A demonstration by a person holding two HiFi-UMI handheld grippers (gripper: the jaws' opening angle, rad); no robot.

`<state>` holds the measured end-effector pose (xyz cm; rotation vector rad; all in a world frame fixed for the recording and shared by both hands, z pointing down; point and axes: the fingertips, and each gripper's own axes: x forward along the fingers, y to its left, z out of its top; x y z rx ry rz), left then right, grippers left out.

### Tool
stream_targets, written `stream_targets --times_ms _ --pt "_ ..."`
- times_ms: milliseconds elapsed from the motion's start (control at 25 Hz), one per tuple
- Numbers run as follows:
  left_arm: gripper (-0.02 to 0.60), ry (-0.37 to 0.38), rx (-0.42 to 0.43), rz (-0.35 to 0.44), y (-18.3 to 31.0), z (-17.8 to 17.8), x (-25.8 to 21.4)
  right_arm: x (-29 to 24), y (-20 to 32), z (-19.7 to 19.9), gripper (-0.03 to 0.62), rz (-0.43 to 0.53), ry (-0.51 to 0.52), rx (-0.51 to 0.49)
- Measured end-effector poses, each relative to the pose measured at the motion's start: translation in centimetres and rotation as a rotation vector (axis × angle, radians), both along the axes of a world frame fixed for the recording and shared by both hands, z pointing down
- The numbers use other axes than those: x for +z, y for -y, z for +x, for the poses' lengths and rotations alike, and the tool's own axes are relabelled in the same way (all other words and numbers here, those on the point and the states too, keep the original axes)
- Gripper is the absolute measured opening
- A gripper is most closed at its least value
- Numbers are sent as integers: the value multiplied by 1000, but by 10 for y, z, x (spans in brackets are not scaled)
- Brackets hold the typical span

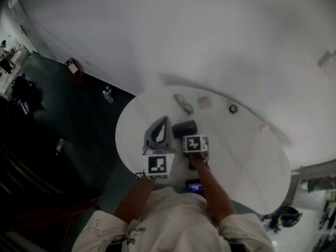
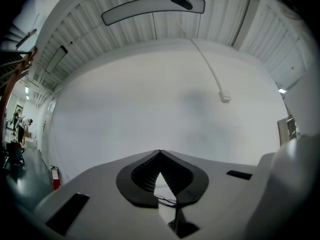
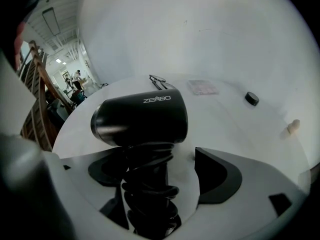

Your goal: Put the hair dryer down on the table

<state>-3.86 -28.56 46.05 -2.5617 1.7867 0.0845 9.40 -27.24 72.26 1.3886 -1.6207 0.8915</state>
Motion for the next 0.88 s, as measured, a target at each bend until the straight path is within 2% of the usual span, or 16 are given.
stream_targets --times_ms 160,280,360,520,880 --pt "-5 0 6 -2 1 2 -1 -4 -1 1 410 9 -2 -6" --pt "-5 -5 5 0 1 1 -1 -2 -7 -12 429 -15 85 -10" --pt "-5 -9 6 1 1 1 -1 -7 -4 -6 436 13 56 -15" --pt "-5 -11 11 2 2 3 -3 -8 -24 -23 436 -66 166 0" --pt "-5 -18 21 4 3 4 -4 -80 4 -10 436 268 169 -6"
